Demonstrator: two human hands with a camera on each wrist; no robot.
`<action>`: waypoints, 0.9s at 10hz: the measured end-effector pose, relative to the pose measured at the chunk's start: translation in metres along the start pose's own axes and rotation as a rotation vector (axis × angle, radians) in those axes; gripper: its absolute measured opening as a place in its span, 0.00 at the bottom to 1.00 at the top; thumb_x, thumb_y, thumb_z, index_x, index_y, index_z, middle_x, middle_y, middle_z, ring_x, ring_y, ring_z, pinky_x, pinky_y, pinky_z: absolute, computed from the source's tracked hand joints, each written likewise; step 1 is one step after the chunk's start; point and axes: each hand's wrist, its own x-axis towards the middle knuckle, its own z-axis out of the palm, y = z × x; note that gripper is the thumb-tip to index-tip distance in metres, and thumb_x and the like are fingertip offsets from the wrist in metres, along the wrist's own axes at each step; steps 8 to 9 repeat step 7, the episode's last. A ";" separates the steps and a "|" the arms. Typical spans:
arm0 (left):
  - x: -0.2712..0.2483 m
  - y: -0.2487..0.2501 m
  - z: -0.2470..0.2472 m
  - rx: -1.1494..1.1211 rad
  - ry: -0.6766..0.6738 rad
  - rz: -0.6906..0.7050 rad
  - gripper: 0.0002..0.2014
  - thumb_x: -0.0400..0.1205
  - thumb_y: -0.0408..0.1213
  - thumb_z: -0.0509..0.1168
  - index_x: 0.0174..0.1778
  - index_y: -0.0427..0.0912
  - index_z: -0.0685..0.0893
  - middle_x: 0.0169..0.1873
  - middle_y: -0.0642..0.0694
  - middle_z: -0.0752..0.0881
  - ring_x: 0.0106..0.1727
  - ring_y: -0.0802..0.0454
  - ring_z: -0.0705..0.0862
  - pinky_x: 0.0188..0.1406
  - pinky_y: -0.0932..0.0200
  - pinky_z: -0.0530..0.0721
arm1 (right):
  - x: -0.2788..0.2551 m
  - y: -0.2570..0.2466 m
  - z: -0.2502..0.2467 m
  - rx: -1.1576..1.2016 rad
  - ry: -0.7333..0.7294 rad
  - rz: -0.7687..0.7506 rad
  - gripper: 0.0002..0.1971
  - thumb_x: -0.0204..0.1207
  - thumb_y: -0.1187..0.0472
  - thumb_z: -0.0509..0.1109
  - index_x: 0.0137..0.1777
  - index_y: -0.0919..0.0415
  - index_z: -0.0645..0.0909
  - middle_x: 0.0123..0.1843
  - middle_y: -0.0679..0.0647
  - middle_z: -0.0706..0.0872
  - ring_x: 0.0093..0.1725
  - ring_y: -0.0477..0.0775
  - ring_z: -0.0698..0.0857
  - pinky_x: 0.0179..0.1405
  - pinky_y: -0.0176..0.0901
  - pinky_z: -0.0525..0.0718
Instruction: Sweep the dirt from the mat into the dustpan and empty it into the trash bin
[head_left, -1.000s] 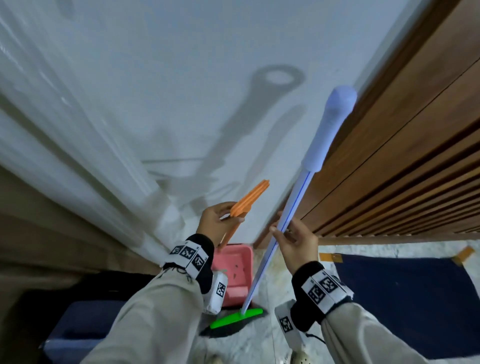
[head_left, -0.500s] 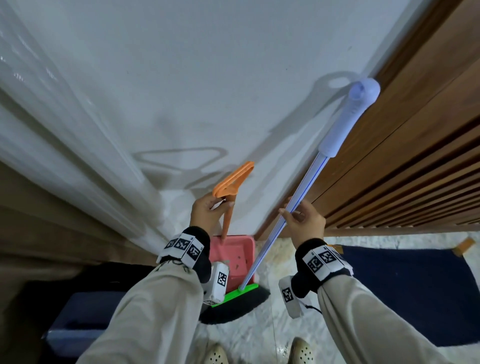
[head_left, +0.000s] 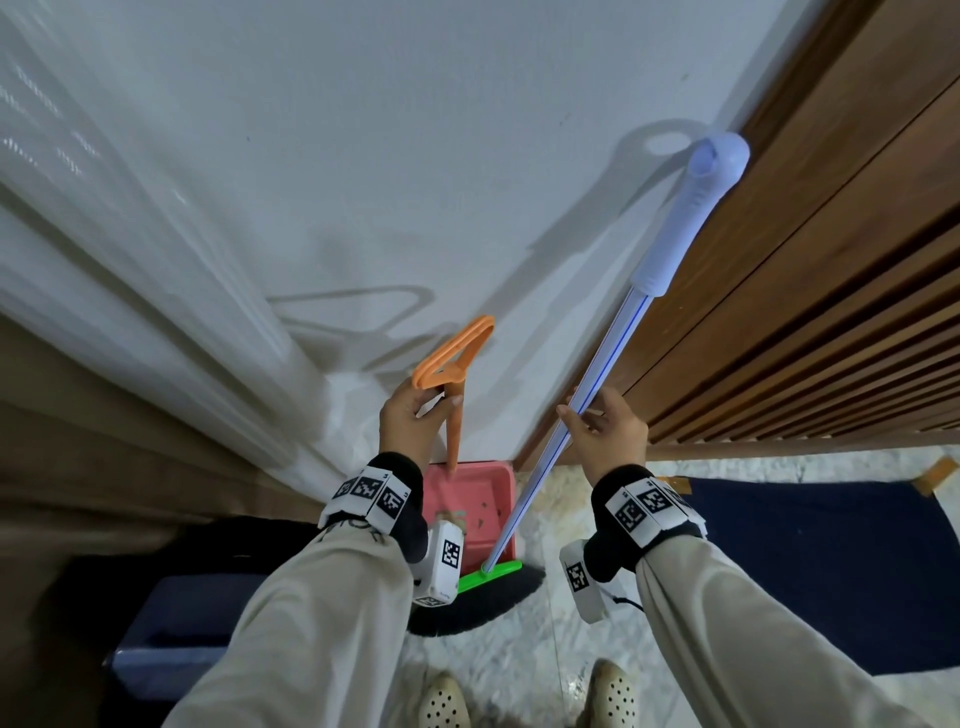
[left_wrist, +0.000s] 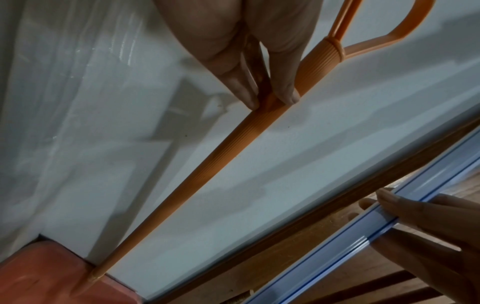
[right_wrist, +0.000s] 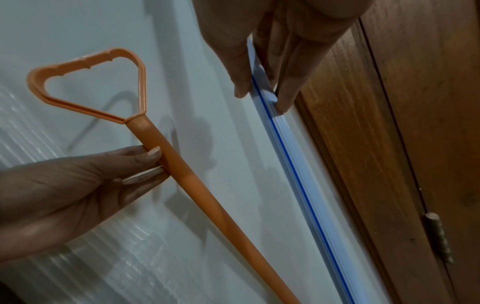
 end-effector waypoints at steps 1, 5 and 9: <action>-0.002 0.002 0.000 0.014 0.009 -0.014 0.14 0.74 0.27 0.71 0.56 0.36 0.84 0.46 0.55 0.87 0.55 0.62 0.83 0.64 0.56 0.74 | -0.001 0.000 -0.001 0.000 -0.006 -0.003 0.12 0.72 0.58 0.75 0.44 0.60 0.73 0.44 0.55 0.83 0.46 0.51 0.83 0.46 0.40 0.80; -0.009 0.008 -0.001 0.050 0.002 -0.041 0.15 0.74 0.30 0.71 0.57 0.40 0.84 0.53 0.46 0.88 0.59 0.53 0.83 0.64 0.56 0.73 | -0.006 -0.003 -0.005 -0.014 -0.024 -0.023 0.19 0.73 0.59 0.74 0.62 0.66 0.77 0.53 0.60 0.86 0.51 0.54 0.84 0.54 0.44 0.83; -0.020 0.019 -0.005 0.133 -0.026 -0.040 0.17 0.76 0.29 0.69 0.61 0.37 0.81 0.56 0.47 0.83 0.60 0.54 0.79 0.60 0.62 0.74 | -0.012 0.001 -0.015 0.048 -0.084 0.023 0.17 0.73 0.64 0.73 0.62 0.63 0.78 0.53 0.56 0.86 0.52 0.51 0.85 0.56 0.40 0.82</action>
